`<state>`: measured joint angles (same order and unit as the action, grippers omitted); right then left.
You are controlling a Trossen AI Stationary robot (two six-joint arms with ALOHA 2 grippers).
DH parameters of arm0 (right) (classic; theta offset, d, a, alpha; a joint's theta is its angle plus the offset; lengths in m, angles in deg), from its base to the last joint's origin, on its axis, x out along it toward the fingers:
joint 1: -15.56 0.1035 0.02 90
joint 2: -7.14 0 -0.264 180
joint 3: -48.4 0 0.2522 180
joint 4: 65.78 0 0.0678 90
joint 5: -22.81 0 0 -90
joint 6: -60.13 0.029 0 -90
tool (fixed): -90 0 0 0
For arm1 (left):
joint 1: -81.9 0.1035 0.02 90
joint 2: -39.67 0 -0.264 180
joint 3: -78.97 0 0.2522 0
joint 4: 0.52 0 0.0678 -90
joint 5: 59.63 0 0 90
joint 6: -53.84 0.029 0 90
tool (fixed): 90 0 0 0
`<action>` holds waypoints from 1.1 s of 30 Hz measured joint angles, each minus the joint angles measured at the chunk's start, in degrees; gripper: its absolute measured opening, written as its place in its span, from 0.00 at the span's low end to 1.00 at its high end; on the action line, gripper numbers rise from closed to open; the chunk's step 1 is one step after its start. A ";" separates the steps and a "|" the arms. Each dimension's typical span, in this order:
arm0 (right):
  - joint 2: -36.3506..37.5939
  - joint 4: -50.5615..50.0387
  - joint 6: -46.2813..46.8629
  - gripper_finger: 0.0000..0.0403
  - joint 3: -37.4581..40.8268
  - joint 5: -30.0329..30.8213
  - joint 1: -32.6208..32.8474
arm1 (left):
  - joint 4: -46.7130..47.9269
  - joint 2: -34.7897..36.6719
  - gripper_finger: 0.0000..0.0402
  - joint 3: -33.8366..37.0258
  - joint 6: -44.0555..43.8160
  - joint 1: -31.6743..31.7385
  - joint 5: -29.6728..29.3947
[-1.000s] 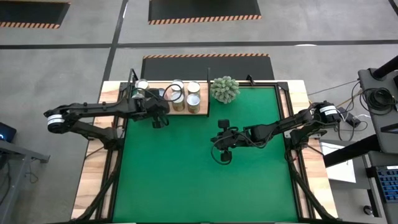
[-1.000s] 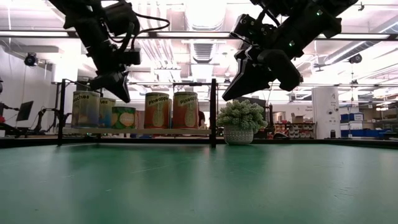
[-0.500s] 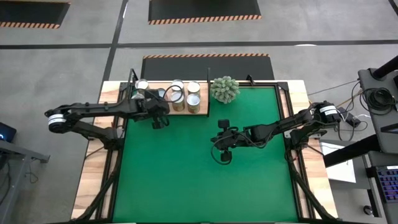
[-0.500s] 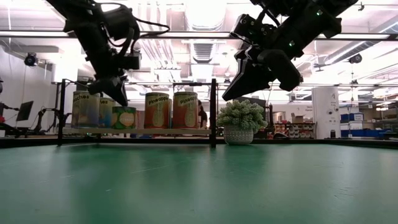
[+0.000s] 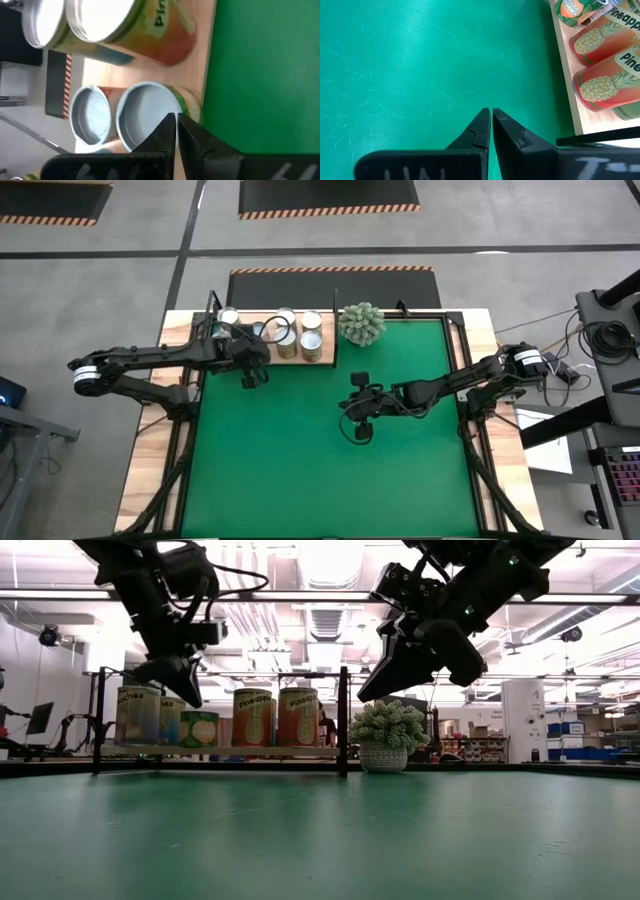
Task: Pick and place cans onto a shelf
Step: Put the canned sliced peaches on the shelf
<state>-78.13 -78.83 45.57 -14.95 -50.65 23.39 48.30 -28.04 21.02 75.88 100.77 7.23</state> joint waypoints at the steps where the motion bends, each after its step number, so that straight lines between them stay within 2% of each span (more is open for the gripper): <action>1: 0.00 0.00 0.00 0.02 0.00 0.02 0.00 | 0.63 -0.02 0.00 0.00 -0.09 0.00 0.03; 6: 0.00 0.00 0.00 0.02 0.00 0.02 0.00 | 2.12 -0.17 0.00 0.02 -0.56 0.00 -0.26; 12: 0.00 0.00 0.00 0.02 0.00 0.02 0.00 | 3.86 -0.02 0.00 0.04 -0.54 0.00 -3.78; 19: 0.00 0.00 0.00 0.02 0.00 0.02 0.00 | 3.98 0.04 0.00 0.07 -1.89 0.00 -3.80; 33: 0.00 0.00 0.00 0.02 0.00 0.02 0.00 | -3.07 -1.81 0.00 -0.08 -6.79 0.00 -3.80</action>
<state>-78.13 -78.83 45.57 -14.95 -50.63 23.39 45.23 -29.84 20.94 69.09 100.77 3.43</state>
